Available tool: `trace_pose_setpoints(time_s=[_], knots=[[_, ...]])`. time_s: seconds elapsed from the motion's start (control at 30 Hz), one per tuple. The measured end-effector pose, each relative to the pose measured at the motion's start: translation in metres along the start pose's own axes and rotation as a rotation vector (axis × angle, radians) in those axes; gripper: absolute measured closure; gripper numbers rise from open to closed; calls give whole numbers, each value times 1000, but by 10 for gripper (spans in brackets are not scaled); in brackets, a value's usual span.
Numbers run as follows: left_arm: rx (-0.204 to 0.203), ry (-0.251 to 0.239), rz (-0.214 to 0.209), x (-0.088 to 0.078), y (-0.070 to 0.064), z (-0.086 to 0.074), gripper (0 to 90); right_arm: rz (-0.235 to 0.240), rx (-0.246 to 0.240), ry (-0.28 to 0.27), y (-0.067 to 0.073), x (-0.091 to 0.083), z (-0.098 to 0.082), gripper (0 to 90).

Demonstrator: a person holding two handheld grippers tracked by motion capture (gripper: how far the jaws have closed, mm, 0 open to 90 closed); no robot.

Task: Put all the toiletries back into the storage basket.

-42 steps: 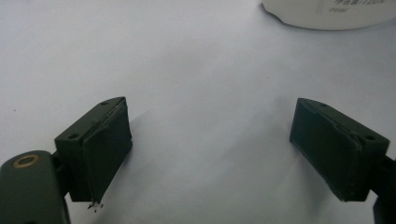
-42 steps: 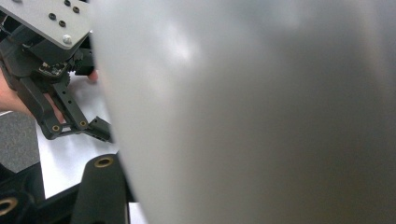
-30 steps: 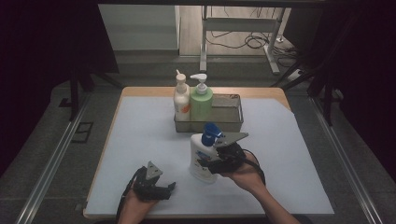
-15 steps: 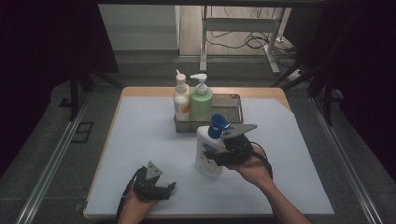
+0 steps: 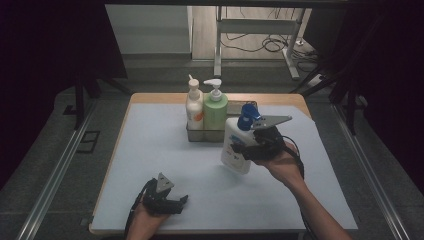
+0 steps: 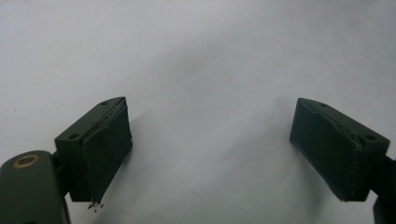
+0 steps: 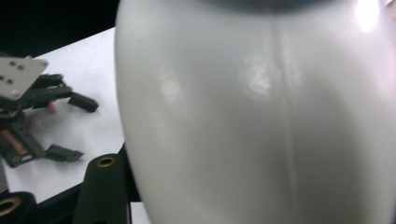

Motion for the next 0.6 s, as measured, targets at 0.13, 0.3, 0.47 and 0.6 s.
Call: trace_pose_setpoints(time_s=[0.13,0.3,0.47,0.6], knots=[[0,0,1,0,0,0,124,-26,10,-3,-10,-4,3,398],[0,1,0,0,0,0,124,-61,20,-2,-23,-8,9,399],[-1,0,0,0,0,0,124,-89,32,-1,-34,-10,16,399],[-1,0,-1,0,0,0,124,-112,45,0,-44,-10,21,400]])
Point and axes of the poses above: each handheld gripper's, and its own axes: x roughly forward along the jaws, z roughly out of its top, y roughly to its left, the point moved 5 cm from there along x, roughly forward along the jaws, and after that the axes turned 7 degrees about -x, right-handed, at the moved point
